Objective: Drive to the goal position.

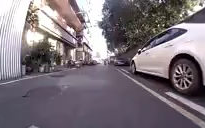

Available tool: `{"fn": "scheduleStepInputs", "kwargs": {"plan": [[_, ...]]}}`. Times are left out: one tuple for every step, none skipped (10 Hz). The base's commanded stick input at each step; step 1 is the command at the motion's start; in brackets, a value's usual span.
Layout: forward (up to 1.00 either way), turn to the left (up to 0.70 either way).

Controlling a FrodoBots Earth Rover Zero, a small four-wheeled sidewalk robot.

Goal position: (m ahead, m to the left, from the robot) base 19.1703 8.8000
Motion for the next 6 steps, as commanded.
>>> {"fn": "scheduleStepInputs", "kwargs": {"plan": [[0.45,0.0],[0.45,0.0],[0.45,0.0],[0.45,0.0],[0.45,0.0],[0.45,0.0]]}}
